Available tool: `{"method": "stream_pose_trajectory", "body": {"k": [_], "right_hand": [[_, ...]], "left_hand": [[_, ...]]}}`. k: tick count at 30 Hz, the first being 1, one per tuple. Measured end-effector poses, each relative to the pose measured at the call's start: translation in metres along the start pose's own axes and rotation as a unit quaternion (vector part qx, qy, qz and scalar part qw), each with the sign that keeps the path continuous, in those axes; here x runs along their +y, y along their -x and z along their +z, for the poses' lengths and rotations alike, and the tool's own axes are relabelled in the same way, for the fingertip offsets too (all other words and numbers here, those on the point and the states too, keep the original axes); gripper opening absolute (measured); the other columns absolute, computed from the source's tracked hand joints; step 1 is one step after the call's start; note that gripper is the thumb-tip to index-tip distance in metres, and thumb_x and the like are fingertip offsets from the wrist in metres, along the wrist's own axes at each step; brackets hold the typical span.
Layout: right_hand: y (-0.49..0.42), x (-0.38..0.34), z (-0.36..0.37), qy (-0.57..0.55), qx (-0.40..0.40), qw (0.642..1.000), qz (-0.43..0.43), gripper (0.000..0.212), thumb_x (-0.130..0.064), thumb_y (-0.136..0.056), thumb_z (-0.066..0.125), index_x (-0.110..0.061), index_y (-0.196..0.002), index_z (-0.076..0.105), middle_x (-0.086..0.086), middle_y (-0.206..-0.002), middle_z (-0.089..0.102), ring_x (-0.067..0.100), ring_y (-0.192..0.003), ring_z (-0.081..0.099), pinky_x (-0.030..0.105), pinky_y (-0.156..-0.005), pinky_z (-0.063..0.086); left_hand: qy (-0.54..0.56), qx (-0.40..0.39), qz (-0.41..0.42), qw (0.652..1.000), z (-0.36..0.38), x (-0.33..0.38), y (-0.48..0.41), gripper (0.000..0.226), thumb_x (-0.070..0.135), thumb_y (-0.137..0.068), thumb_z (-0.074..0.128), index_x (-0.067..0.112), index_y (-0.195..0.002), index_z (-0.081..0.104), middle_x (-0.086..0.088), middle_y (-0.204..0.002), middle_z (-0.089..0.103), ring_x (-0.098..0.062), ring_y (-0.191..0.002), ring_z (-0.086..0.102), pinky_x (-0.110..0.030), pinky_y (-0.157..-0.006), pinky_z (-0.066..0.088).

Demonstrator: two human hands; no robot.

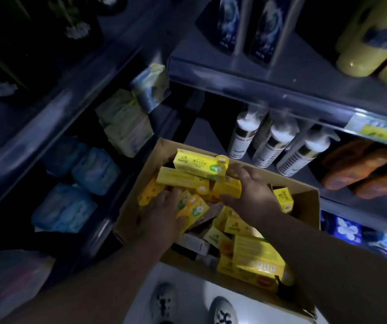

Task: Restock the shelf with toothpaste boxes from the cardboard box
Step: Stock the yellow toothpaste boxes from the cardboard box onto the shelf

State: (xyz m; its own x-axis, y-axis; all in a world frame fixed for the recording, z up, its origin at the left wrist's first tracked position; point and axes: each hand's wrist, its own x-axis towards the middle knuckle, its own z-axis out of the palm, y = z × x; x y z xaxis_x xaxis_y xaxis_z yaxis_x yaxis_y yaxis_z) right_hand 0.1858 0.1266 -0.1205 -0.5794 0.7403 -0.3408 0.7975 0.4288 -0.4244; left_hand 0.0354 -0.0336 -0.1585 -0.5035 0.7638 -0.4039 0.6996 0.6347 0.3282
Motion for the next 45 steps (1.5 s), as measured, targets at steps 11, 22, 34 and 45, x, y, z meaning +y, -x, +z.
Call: {"method": "stream_pose_trajectory", "body": {"k": [11,22,34,45], "right_hand": [[-0.041,-0.007,0.03,-0.034,0.05,0.998,-0.025,0.083,-0.027,-0.081,0.075,-0.033,-0.146,0.024,0.005,-0.141,0.042,0.03,-0.115,0.055,0.038,-0.085,0.05],[-0.045,-0.007,0.039,0.024,0.091,0.995,-0.014,0.06,-0.029,-0.081,0.074,-0.023,-0.133,0.044,0.004,-0.128,0.043,0.028,-0.113,0.05,0.039,-0.084,0.049],[-0.011,-0.011,0.007,-0.12,0.062,0.99,0.044,0.041,-0.033,-0.079,0.075,-0.031,-0.109,0.047,-0.001,-0.1,0.067,0.02,-0.091,0.066,0.037,-0.077,0.056],[0.051,-0.067,-0.1,-0.164,0.143,0.976,0.002,0.038,-0.031,-0.081,0.077,-0.027,-0.103,0.046,-0.008,-0.086,0.064,0.013,-0.078,0.063,0.024,-0.056,0.049]], "left_hand": [[-0.006,-0.013,-0.014,1.0,0.023,-0.008,-0.021,0.048,0.035,-0.096,0.049,0.026,-0.142,0.036,0.0,-0.151,0.028,-0.025,-0.127,0.041,-0.038,-0.102,0.041],[-0.026,0.027,0.002,0.999,0.027,-0.003,-0.018,0.03,0.033,-0.101,0.035,0.022,-0.126,0.046,-0.004,-0.116,0.06,-0.023,-0.105,0.058,-0.032,-0.082,0.048],[0.08,0.059,0.03,0.995,-0.028,0.009,-0.01,0.021,0.03,-0.1,0.041,0.028,-0.12,0.038,-0.003,-0.109,0.065,-0.027,-0.092,0.062,-0.036,-0.07,0.051],[0.16,0.124,0.147,0.968,-0.152,0.033,0.043,0.04,0.031,-0.093,0.039,0.022,-0.127,0.059,0.003,-0.129,0.058,-0.019,-0.115,0.056,-0.022,-0.09,0.037]]}}
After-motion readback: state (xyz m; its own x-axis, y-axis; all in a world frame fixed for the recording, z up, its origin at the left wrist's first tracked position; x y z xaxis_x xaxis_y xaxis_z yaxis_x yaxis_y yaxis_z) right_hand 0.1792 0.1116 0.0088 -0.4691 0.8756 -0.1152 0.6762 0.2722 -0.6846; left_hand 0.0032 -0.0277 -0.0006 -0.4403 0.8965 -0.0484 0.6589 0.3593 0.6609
